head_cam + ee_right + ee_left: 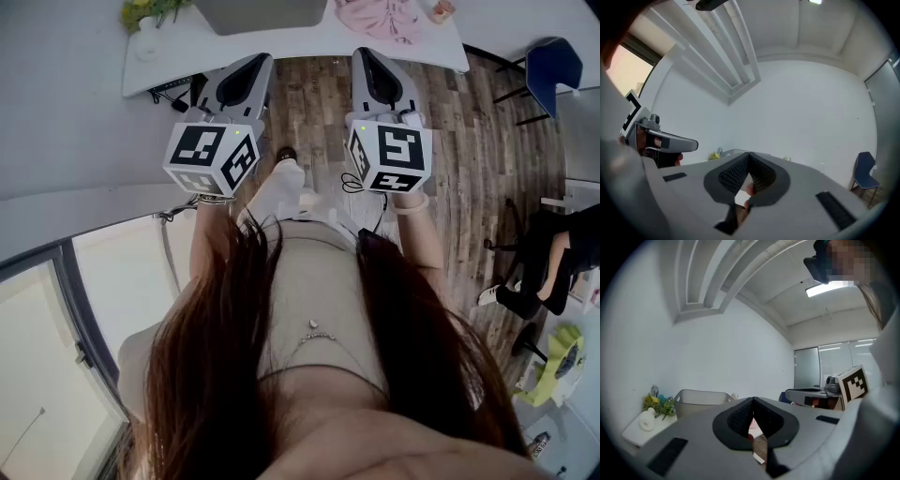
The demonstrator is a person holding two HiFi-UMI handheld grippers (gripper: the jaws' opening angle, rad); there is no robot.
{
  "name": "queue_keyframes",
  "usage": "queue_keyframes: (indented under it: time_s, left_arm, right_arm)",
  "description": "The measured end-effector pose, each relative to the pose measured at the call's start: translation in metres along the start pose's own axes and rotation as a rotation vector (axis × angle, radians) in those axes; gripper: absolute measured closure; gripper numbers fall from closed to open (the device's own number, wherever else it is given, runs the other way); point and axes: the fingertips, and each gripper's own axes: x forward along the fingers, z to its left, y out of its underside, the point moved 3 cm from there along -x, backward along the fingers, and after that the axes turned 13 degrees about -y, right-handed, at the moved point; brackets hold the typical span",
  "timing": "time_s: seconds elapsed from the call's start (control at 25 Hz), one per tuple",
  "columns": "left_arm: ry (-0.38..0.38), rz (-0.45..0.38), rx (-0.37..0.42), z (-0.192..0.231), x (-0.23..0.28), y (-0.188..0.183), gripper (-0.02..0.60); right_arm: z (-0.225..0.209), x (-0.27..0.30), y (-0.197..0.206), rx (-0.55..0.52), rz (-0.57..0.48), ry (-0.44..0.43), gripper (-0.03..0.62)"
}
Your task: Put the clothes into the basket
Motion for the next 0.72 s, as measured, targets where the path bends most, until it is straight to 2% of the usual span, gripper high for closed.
queue_keyframes:
  time_s: [0.72]
  left_arm:
    - [0.062,0.015,-0.021,0.047,0.095,-0.009,0.577]
  right_arm:
    - [-0.044,0.078,0.009,0.032,0.008,0.033,0.566]
